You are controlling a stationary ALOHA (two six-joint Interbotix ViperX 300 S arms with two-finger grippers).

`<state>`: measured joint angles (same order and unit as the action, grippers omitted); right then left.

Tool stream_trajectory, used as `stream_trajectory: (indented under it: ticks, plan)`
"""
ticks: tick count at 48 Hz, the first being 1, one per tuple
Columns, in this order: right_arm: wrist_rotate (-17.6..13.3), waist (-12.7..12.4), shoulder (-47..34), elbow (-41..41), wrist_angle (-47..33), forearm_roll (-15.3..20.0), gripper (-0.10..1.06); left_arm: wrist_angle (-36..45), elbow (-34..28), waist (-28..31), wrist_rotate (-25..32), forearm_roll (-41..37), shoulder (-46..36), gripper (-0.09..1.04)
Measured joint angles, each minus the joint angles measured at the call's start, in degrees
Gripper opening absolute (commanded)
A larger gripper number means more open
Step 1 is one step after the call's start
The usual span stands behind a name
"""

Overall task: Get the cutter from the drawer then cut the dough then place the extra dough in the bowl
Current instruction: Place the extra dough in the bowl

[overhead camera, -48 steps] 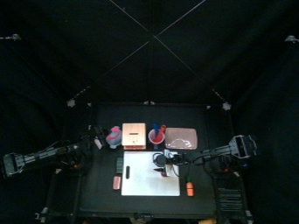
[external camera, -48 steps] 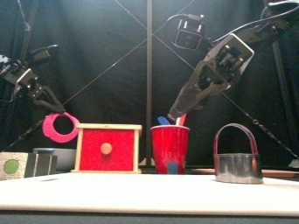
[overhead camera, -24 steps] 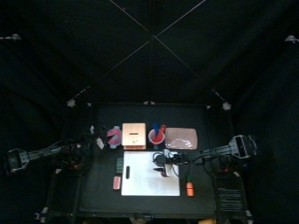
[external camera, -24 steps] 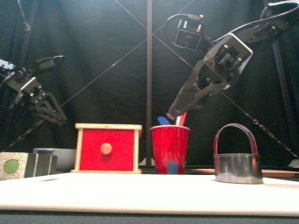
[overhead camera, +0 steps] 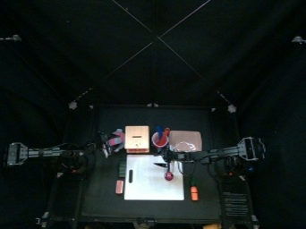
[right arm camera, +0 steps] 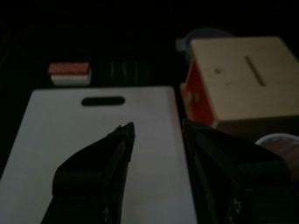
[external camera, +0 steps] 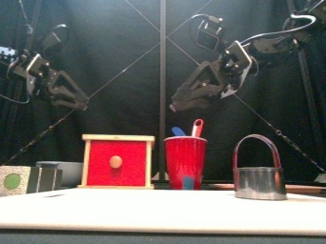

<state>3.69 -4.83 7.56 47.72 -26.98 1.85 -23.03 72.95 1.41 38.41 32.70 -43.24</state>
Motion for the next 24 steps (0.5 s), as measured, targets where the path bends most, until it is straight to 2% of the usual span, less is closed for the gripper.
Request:
stream_trajectory:
  ticks: [9,24]
  plan:
    - [0.09,-2.20,0.09,0.00,-5.19,0.35,0.84,-2.37,0.00,-4.04,-0.09,-0.62,0.00,0.85]
    - [0.00,-2.64,-0.88,0.00,-5.98,0.88,0.84,-2.64,0.88,-4.13,-0.09,-0.62,0.09,0.85]
